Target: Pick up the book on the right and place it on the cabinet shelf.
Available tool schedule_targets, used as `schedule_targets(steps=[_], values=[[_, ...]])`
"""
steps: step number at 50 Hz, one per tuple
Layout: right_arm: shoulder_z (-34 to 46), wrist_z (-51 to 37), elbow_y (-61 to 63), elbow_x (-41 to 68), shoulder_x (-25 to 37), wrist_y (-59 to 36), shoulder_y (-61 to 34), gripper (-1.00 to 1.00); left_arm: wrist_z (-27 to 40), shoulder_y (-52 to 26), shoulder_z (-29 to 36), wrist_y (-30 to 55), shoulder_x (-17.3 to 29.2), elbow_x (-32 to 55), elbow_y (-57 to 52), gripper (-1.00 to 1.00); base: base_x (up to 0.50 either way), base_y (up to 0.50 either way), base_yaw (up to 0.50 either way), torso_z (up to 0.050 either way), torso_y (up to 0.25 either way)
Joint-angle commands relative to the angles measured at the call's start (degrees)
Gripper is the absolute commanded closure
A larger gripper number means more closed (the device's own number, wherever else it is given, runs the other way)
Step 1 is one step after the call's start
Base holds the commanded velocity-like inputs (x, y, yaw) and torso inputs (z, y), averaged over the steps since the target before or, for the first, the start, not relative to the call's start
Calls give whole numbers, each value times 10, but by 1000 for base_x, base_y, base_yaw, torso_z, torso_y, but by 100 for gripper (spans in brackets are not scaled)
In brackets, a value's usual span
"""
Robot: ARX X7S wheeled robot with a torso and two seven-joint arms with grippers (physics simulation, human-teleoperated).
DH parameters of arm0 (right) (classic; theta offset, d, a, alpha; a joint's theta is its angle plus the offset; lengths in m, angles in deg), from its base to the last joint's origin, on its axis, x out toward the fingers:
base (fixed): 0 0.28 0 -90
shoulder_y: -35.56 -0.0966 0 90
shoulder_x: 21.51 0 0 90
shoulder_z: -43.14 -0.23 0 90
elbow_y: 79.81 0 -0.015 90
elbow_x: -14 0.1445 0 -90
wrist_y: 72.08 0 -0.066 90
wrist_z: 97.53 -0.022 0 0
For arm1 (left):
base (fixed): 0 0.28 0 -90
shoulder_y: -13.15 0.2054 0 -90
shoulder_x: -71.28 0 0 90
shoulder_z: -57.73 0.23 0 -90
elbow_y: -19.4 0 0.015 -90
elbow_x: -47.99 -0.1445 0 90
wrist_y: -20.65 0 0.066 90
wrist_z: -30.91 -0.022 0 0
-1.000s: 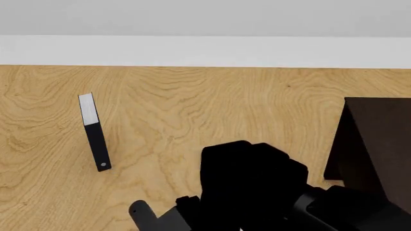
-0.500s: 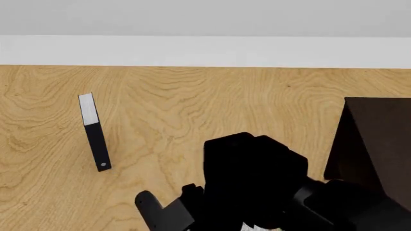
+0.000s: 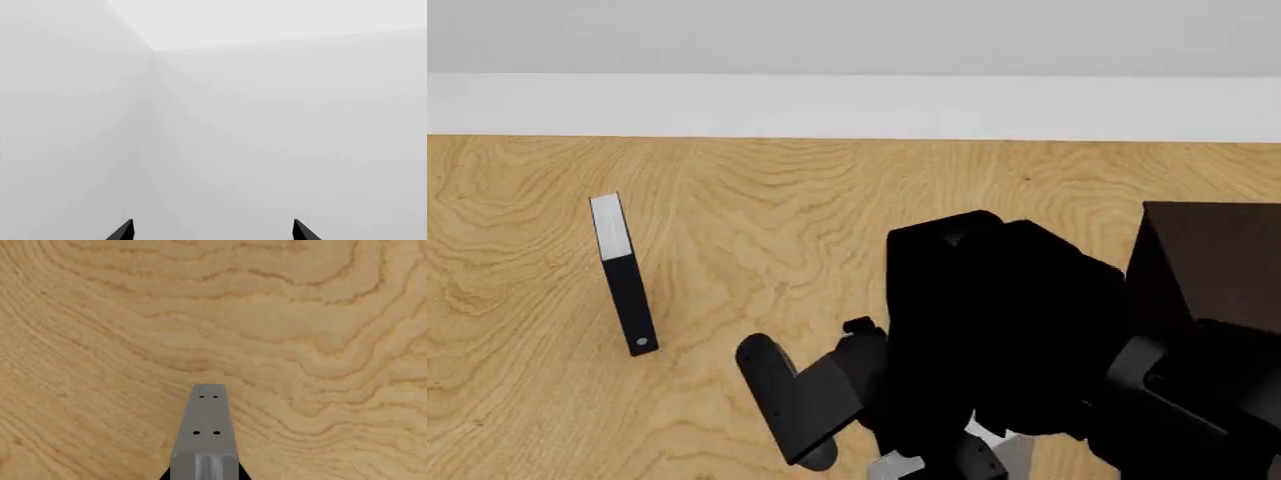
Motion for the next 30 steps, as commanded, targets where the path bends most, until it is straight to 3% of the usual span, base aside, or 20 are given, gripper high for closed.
schedule_targets(steps=[1, 14, 30], values=[[-15, -14, 63, -4, 26, -35, -60, 100, 41, -20, -21, 1, 21, 64, 4, -100, 0, 0, 0, 0, 0], [-54, -97, -9, -32, -10, -12, -78, 100, 57, -28, -25, -4, 39, 86, 7, -100, 0, 0, 0, 0, 2], [-69, -326, -62, -148, -80, -15, -59, 100, 42, -14, -19, -12, 30, 55, 5, -100, 0, 0, 0, 0, 1]])
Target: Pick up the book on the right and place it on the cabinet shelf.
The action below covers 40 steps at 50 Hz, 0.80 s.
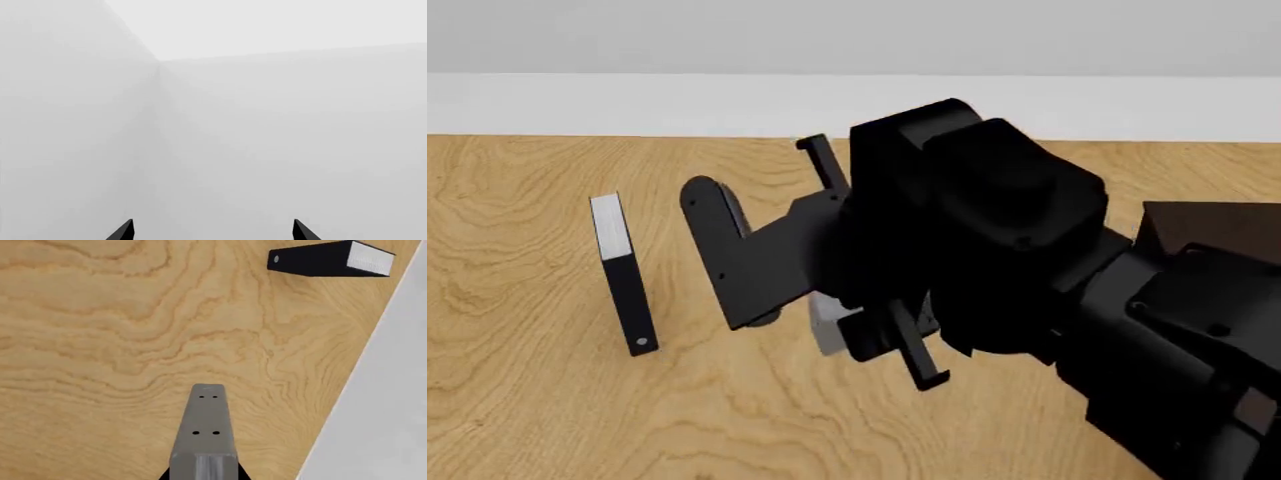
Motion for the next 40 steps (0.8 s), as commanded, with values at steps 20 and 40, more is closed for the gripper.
schedule_targets(steps=[20, 40], values=[[-94, -506, -13, -169, -82, -230, 112, 100, -21, 46, -22, -16, -8, -25, -5, -100, 0, 0, 0, 0, 2], [-123, -705, 170, -257, -37, -421, 249, 100, -20, 68, -19, -25, -15, -38, -10, -100, 0, 0, 0, 0, 2]])
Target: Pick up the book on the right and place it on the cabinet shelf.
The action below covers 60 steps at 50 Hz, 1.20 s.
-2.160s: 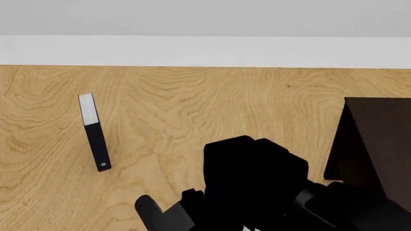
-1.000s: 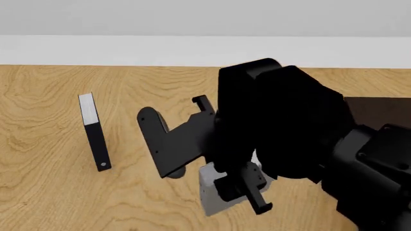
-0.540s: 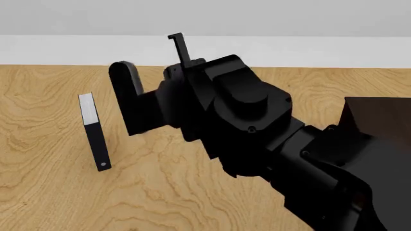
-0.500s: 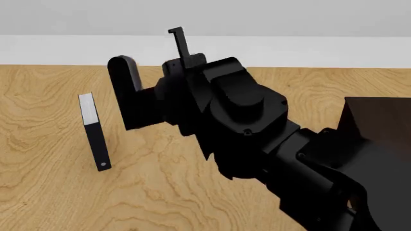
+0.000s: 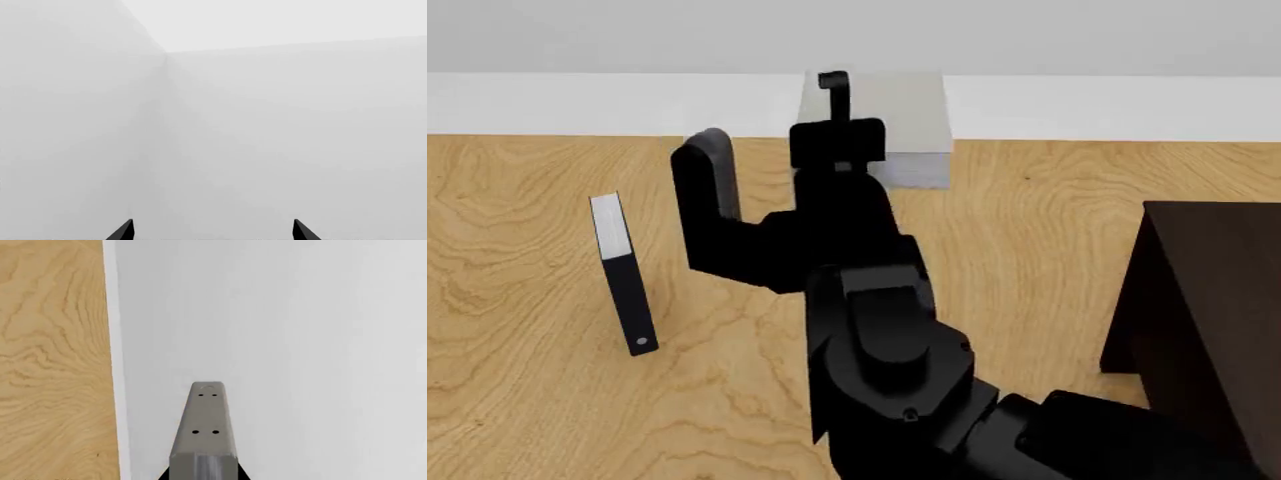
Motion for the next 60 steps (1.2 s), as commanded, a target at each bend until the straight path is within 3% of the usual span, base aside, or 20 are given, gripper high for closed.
schedule_targets(steps=[1, 23, 42, 60], values=[[-13, -113, 104, -105, 21, -108, 77, 100, -3, 11, 6, -6, -7, -13, -2, -100, 0, 0, 0, 0, 0], [6, -192, 207, -153, 41, -166, 190, 100, 6, 10, 26, -16, -16, -15, -4, -100, 0, 0, 0, 0, 1], [-16, -248, 170, -160, 56, -189, 251, 100, 24, 44, -41, -24, 1, 3, -10, -100, 0, 0, 0, 1, 2], [-52, -273, 161, -148, 81, -206, 301, 100, 24, 54, -40, -32, -5, -12, -13, -100, 0, 0, 0, 0, 2]])
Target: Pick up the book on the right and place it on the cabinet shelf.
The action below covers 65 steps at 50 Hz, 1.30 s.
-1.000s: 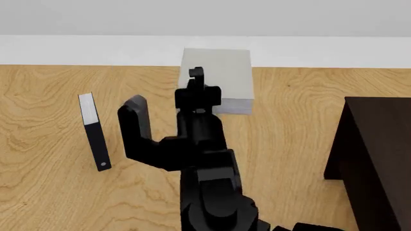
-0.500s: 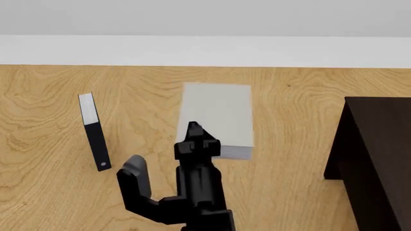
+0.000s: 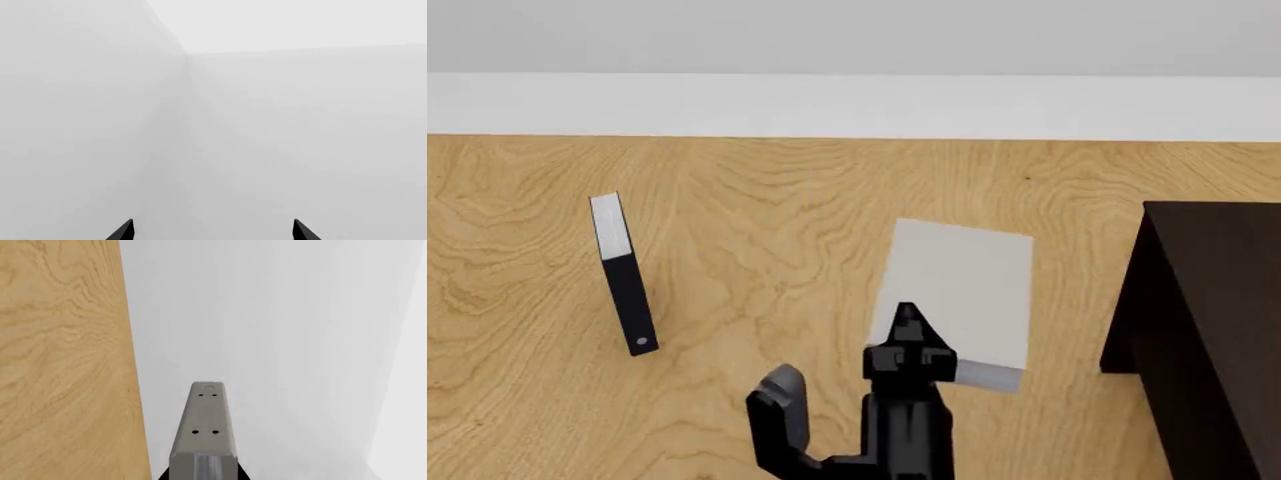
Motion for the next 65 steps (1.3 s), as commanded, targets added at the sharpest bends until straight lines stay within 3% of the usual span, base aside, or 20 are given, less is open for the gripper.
schedule_targets(steps=[1, 30, 65], values=[[-24, -31, -2, -57, 13, -20, 28, 100, 1, 7, 0, -5, -4, -8, -2, -100, 0, 0, 0, 0, 0], [-88, -84, -48, -39, 46, -18, 86, 100, 10, -14, 52, -14, -6, -22, 3, -100, 0, 0, 0, 0, 1], [-161, -107, -47, -11, 103, -10, 131, 100, 2, 0, 58, -28, -7, -36, 4, -100, 0, 0, 0, 0, 1]])
